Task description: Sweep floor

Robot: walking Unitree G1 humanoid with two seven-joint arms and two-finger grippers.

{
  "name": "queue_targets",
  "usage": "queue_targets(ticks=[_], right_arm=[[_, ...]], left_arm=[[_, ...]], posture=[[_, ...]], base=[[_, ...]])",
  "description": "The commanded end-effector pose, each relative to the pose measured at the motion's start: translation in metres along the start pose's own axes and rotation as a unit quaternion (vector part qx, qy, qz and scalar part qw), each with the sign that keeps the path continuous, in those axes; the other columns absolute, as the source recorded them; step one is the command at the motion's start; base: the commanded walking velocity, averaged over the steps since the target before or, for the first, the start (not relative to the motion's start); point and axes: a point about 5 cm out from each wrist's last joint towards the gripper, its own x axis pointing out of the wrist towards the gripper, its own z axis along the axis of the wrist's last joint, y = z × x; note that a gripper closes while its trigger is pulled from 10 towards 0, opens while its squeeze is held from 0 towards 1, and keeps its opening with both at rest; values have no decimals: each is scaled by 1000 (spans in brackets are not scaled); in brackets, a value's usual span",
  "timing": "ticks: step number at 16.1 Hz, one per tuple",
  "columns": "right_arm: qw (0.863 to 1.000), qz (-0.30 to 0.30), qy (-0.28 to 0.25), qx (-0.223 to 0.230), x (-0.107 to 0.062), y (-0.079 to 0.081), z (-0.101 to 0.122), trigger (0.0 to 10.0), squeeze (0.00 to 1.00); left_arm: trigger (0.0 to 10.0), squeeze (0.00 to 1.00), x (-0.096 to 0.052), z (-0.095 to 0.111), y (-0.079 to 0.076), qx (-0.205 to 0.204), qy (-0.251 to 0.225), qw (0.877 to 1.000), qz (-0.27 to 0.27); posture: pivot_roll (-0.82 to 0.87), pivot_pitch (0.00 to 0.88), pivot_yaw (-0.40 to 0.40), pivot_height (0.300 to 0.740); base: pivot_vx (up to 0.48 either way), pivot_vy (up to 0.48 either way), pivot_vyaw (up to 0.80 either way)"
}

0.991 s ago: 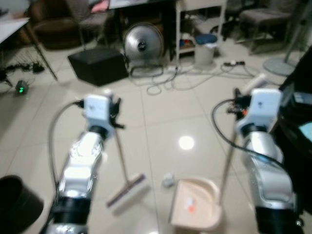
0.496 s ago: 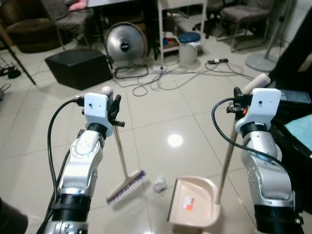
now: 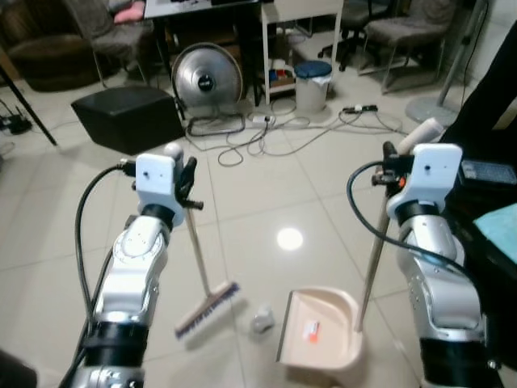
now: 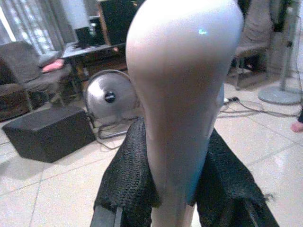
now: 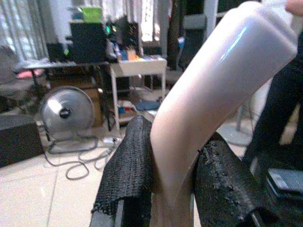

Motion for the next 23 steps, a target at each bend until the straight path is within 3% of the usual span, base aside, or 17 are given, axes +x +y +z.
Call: queue_targets(ticks=[1,9,15,20,23], right_arm=[[1000,4,-25,-6,3,2,10,10000,0],[1000,1,-24,-4,0,0,7,10000,0],[995,-26,-32,-87,-2,-15,-7,10000,0],[991,-16,-54,-123,2,-18,-18,10000,0],[990,-11,-54,-132,2,-15,-28,10000,0]], left_arm=[[10000,0,2,13,2,4,-30,1000,0],[10000,0,4,15,2,7,-33,999,-6],[10000,0,4,9,6,4,-22,1000,13],[10000,0,9,-2,14,0,-3,998,59],[10000,0,12,-9,13,-28,-10,995,91]], posture=[[10,0,82,740],[13,0,88,740],[19,8,107,740],[42,97,131,740],[68,199,150,740]], base=[[334,0,0],[333,0,0],[0,0,0],[0,0,0],[0,0,0]])
